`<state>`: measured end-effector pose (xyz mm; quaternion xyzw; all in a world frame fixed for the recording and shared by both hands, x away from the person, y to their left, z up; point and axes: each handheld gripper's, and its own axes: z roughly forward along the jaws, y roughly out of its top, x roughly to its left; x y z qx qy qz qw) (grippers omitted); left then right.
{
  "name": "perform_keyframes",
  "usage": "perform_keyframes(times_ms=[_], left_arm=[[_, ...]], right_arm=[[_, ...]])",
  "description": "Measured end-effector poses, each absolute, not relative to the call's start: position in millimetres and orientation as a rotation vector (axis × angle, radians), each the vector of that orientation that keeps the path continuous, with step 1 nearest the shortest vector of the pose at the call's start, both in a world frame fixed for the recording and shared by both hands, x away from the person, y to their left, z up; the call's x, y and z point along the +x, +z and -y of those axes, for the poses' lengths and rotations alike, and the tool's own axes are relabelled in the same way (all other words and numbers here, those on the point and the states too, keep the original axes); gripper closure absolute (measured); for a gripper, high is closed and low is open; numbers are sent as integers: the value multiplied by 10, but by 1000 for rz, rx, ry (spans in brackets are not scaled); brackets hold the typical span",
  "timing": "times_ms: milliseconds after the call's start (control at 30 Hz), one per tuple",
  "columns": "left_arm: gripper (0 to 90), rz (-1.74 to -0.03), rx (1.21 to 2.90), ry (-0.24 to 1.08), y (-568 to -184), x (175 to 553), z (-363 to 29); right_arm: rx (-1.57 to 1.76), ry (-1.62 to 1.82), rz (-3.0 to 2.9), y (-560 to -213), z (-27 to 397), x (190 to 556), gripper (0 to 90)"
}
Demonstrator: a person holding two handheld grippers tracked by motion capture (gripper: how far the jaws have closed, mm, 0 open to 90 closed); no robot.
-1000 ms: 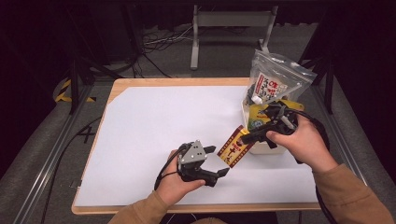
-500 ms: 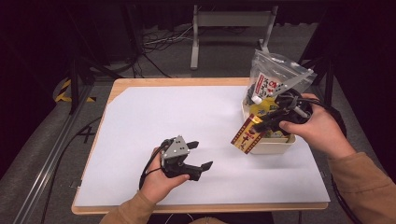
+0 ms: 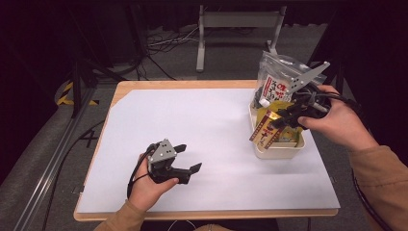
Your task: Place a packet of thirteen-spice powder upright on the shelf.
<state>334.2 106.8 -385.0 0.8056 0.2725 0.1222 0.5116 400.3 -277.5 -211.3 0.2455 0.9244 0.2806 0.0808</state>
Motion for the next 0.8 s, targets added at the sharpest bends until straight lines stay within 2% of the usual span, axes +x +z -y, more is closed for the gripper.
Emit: perform_keyframes(times_ms=[300,800], left_arm=[[193,-717,1926,307,-3868,3360,-1293],[191,-763,1884,323,-3810,3429,-1454]], right_arm=[[613,771,-2776,-2104,2837,4086,685],[370,677,-2809,-2222,2884,4167,685]])
